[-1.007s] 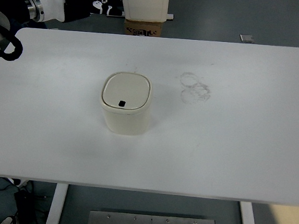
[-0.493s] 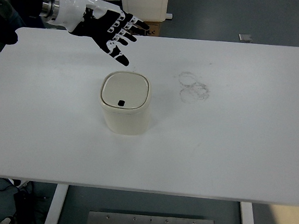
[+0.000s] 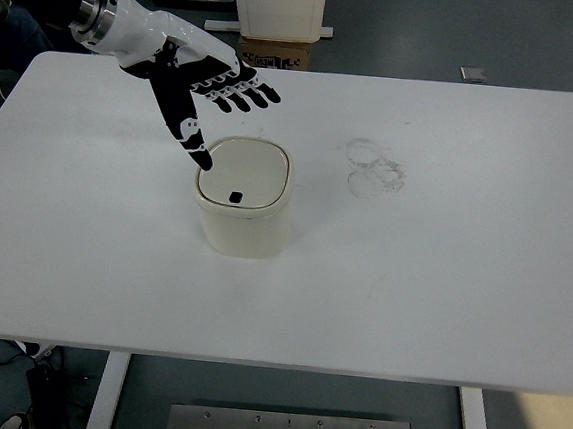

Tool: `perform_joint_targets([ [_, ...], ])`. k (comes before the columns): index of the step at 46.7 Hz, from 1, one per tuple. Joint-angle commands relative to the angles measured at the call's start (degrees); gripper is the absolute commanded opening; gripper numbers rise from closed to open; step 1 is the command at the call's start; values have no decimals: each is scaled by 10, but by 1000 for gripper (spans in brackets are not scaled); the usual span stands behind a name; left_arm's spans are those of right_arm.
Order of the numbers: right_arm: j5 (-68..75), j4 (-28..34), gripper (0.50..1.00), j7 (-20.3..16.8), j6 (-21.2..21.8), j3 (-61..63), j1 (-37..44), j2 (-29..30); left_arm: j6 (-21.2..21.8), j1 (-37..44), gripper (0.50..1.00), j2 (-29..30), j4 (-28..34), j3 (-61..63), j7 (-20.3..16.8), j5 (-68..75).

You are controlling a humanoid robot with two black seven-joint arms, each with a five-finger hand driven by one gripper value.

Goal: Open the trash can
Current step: 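Lower the left hand fingers onto the trash can lid's far edge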

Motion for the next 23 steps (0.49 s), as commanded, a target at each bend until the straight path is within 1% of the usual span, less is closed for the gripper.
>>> perform_joint_targets([
  [1, 0, 0, 991, 0, 0, 0, 0, 0, 0, 0, 1000, -2, -16, 6, 0, 2],
  [14, 0, 0, 991, 0, 0, 0, 0, 0, 0, 1, 1000, -1, -81, 26, 0, 3],
  [23, 0, 0, 991, 0, 0, 0, 0, 0, 0, 1, 1000, 2, -82, 34, 1, 26],
])
